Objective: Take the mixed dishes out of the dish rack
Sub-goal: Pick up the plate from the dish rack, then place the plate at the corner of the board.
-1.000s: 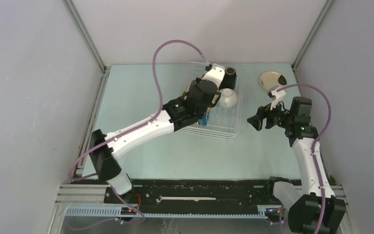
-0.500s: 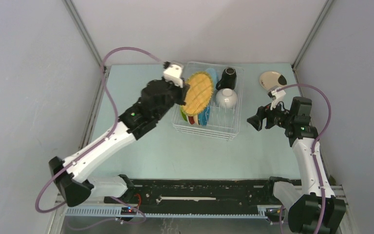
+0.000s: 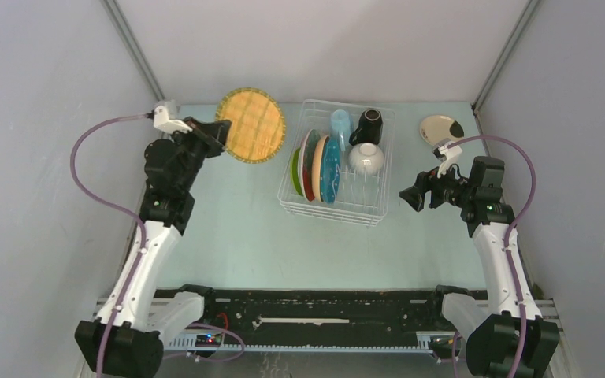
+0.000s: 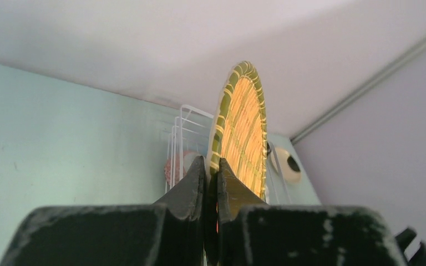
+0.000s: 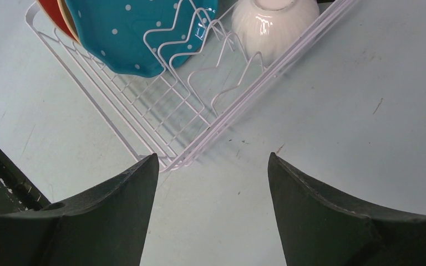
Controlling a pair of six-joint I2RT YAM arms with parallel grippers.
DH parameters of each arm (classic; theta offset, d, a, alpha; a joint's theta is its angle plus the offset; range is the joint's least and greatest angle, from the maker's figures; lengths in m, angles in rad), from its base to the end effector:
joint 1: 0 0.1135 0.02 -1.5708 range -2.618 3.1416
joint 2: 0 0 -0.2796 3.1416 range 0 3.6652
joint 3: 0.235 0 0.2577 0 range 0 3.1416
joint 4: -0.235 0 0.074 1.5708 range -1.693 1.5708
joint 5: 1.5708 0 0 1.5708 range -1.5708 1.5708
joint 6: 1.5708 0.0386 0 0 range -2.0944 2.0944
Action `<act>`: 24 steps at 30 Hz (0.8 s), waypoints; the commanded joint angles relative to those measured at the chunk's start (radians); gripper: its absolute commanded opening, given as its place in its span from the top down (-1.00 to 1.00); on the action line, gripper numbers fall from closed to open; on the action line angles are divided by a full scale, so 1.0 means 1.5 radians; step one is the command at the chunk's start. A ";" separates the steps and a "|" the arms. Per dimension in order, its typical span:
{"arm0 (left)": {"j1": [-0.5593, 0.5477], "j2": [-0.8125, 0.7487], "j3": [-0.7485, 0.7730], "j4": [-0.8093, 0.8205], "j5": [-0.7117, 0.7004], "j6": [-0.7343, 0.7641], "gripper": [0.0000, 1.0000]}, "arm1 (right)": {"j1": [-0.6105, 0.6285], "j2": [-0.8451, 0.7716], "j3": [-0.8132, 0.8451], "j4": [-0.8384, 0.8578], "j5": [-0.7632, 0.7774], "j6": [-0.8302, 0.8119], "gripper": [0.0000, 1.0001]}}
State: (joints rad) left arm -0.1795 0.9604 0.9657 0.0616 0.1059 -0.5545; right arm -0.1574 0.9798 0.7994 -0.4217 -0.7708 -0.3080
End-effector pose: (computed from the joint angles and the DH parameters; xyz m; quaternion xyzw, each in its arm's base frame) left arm 0.2179 -0.0437 0.4115 -0.0892 0.6774 -0.2954 0.6678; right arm 0.2070 -0.0056 0.3021 -0.2362 0.8046 0.2242 0.4966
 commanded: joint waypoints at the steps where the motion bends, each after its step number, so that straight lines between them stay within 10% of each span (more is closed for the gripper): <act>1: 0.084 0.021 -0.049 0.158 0.066 -0.176 0.99 | -0.003 -0.010 0.004 0.018 -0.008 0.001 -0.61; 14: 0.280 0.364 -0.073 0.477 0.100 -0.520 0.99 | -0.020 -0.035 0.004 0.018 -0.011 -0.001 -0.61; 24: 0.323 0.607 -0.020 0.502 0.003 -0.503 0.81 | -0.020 -0.040 0.004 0.016 -0.012 -0.003 -0.61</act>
State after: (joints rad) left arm 0.2943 1.7966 0.8661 0.7208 0.1650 -1.2774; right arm -0.1837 0.9394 0.7994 -0.4221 -0.7731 -0.3084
